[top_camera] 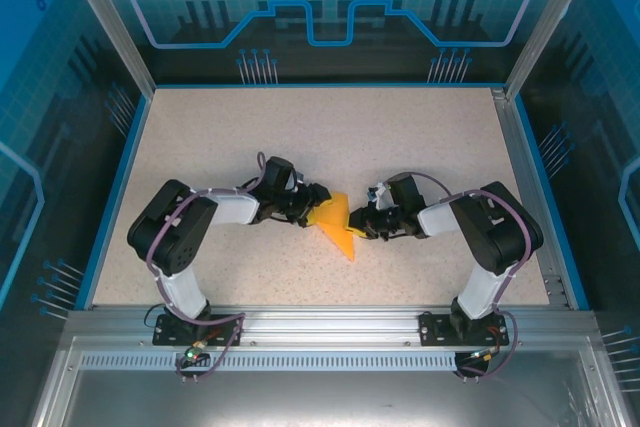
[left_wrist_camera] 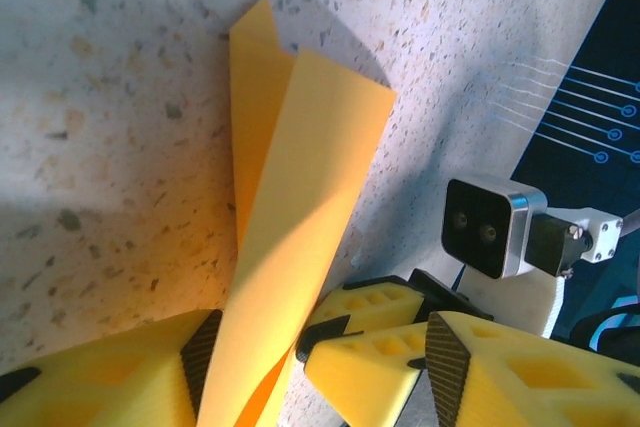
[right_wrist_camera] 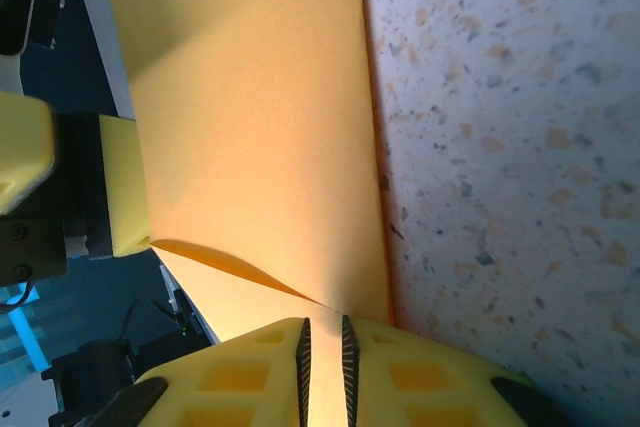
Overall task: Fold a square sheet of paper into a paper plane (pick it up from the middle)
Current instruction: Fold the wing for the fifth time at the center of the table.
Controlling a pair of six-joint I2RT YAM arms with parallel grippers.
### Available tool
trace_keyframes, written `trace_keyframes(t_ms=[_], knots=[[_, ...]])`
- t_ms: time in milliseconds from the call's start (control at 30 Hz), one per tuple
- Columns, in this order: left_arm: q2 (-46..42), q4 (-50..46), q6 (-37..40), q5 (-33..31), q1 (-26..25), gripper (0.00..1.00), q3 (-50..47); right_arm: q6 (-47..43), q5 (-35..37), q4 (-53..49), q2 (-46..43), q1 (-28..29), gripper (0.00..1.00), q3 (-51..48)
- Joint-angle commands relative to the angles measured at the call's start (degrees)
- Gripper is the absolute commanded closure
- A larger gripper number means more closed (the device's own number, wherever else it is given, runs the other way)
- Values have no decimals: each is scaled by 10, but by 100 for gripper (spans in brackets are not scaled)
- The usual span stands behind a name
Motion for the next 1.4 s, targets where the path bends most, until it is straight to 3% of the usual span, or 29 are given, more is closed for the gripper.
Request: trace_keyframes(t_ms=[0,367,700,1100,1367], knots=[[19,4,18,18,13,43,23,-15,73,-55,56,6,80,-2],[42,6,35,50,29,62,57,-23,79,-89,42,6,79,8],[14,-39,56,14,29,99,54,-39,96,-103,-25,8,72,12],[-13,-65,38,-24,30,100,47,-140,251,-248,-220,39,52,15],[-20,-111,64,-34,31,100,60,-241,442,-253,-282,169,49,16]])
